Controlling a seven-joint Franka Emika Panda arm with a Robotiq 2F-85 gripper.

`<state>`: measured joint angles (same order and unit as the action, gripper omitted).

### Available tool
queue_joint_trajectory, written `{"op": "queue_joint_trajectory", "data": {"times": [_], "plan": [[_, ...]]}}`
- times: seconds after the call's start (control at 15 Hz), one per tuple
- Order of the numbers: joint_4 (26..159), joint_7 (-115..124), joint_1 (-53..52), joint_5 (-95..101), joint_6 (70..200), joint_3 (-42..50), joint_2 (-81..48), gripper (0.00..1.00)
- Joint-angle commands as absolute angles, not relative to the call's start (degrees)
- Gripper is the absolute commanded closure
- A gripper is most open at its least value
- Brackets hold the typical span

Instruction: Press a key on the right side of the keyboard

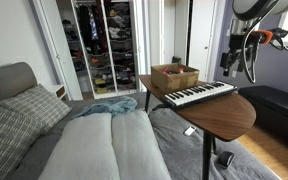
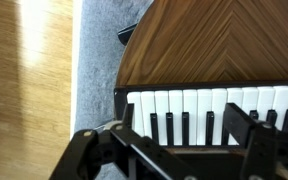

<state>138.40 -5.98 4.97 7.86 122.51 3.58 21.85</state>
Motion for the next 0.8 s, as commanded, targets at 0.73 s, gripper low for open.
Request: {"op": "queue_joint_trajectory", "data": {"times": [0.73], "plan": [[140.9, -4.7, 4.7, 7.9, 122.4, 3.5, 25.3, 0.0]]}}
